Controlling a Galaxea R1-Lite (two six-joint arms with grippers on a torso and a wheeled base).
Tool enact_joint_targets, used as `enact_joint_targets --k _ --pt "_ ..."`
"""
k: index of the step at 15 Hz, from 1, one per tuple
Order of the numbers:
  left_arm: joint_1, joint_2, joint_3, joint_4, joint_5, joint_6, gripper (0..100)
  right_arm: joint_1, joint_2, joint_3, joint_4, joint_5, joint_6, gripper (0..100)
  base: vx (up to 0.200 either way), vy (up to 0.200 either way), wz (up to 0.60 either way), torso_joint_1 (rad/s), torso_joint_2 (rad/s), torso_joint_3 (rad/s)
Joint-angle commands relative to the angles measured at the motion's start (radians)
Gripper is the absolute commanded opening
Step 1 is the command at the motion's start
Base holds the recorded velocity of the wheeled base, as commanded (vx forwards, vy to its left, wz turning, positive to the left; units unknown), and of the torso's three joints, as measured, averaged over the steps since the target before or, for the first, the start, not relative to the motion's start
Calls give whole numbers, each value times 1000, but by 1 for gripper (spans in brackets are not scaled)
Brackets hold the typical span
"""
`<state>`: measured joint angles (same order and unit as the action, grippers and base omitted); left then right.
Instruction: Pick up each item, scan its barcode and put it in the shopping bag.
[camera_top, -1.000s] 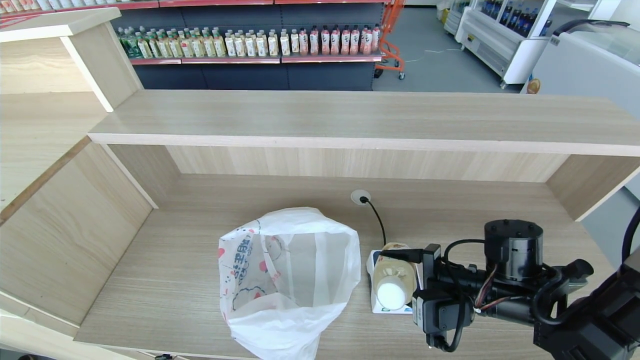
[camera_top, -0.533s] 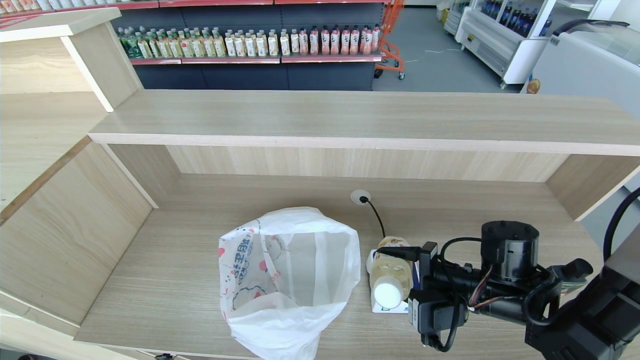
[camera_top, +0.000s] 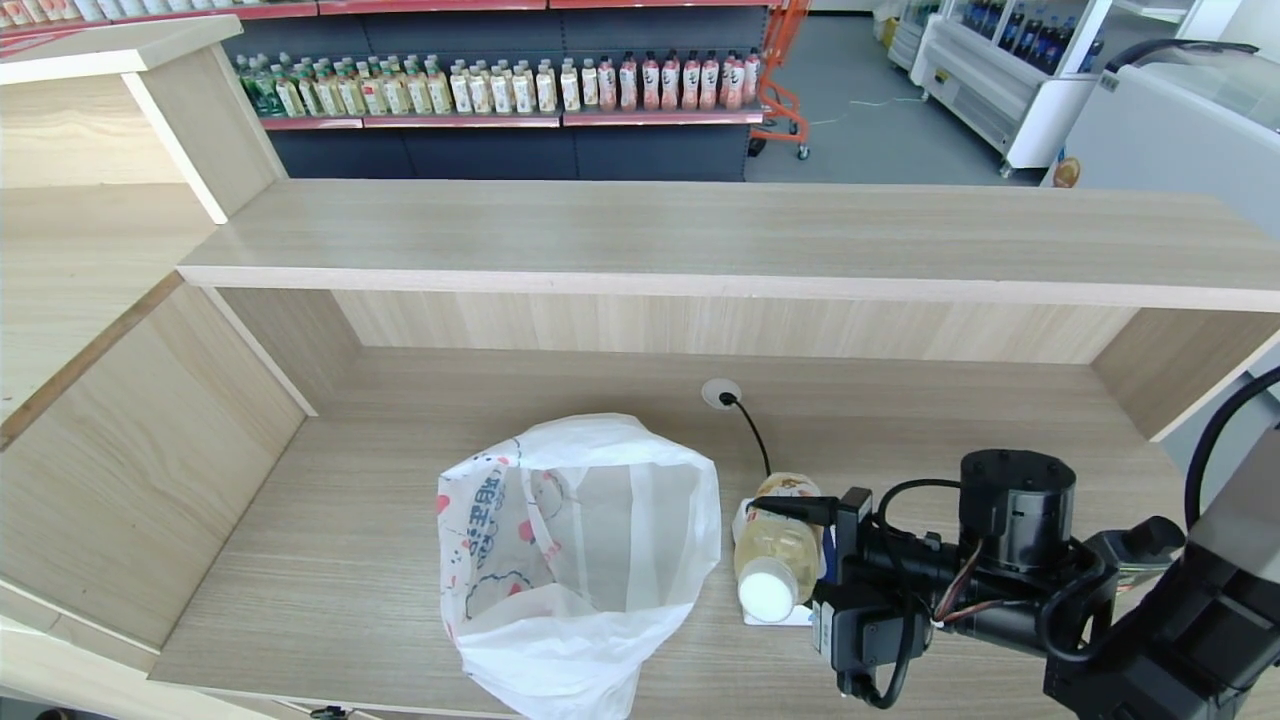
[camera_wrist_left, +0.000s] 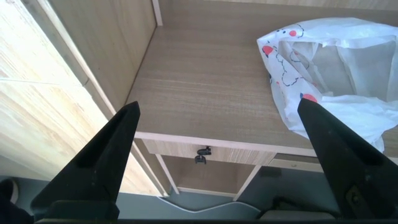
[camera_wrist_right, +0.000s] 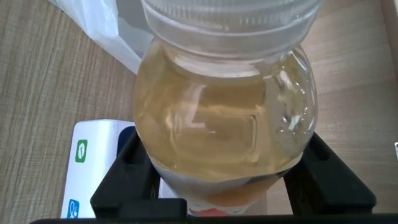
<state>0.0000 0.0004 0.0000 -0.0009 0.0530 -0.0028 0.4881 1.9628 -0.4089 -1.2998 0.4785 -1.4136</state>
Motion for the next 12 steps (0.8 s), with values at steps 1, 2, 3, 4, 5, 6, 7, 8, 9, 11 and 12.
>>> enact_joint_targets --k 1,2,3,4,5,6,7,8,9,11,12 --pt "0 0 0 -1 1 0 100 35 -67 -5 -44 -54 68 0 0 0 0 0 0 0" --pt "0 0 0 -1 1 0 100 55 -94 -5 -47 -92 110 0 0 0 0 0 0 0" --pt "0 0 0 -1 1 0 100 133 -182 -24 -35 -250 277 0 0 0 0 0 0 0" --pt "0 0 0 -1 1 0 100 162 -209 -36 -27 -321 357 0 0 0 0 0 0 0" --pt "0 0 0 -1 1 -2 100 193 -272 -77 30 -460 525 0 0 0 0 0 0 0" --pt "0 0 0 -1 1 -2 100 193 -301 -94 70 -503 594 0 0 0 0 0 0 0" --pt "0 0 0 -1 1 -2 100 190 -346 -114 134 -552 754 0 0 0 0 0 0 0" --pt "0 0 0 -1 1 0 100 188 -366 -119 171 -569 887 0 0 0 0 0 0 0" --pt "0 0 0 -1 1 0 100 184 -375 -122 192 -575 960 0 0 0 0 0 0 0" --pt "0 0 0 1 1 0 100 138 -406 -140 281 -575 1138 0 0 0 0 0 0 0" --pt "0 0 0 -1 1 0 100 106 -413 -143 332 -575 1242 0 0 0 0 0 0 0"
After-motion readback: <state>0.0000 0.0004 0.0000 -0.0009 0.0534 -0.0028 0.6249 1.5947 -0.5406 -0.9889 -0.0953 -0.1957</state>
